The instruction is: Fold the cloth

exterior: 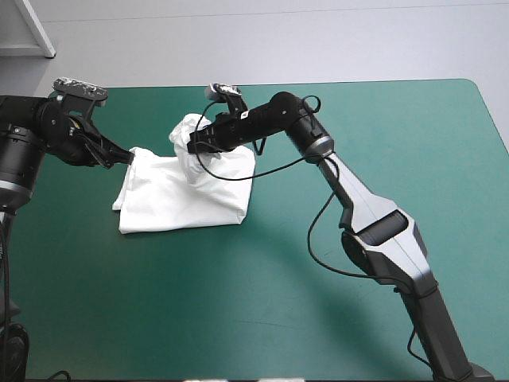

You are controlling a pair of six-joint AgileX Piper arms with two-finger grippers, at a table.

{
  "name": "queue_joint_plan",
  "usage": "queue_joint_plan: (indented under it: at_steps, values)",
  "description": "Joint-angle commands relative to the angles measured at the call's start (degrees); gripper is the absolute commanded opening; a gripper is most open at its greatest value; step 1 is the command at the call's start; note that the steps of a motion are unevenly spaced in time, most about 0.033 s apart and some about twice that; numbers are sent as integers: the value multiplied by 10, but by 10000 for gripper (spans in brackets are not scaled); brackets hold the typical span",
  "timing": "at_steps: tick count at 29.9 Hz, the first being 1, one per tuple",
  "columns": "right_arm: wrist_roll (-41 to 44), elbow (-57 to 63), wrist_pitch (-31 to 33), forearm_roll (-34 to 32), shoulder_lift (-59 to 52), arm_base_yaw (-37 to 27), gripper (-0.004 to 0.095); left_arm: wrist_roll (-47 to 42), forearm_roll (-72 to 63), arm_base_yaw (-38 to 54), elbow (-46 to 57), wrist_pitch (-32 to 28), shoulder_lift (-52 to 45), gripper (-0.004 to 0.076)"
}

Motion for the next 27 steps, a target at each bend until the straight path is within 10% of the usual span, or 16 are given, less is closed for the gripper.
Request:
queue_joint_plan:
  at_steps: [1, 9, 18, 27]
  values:
    - [-9, -72, -38, 63, -3, 20, -13, -3, -2, 2, 11, 24, -22, 19]
    - [-74, -97, -62, 123, 43, 54, 23, -3, 7, 2, 60, 24, -22, 19]
    - [-82, -98, -53, 131, 43, 55, 852, -26, 75, 2, 60, 10, -44, 19]
    - [-32, -136, -12, 71, 33, 32, 683, -31, 92, 2, 60, -4, -53, 19]
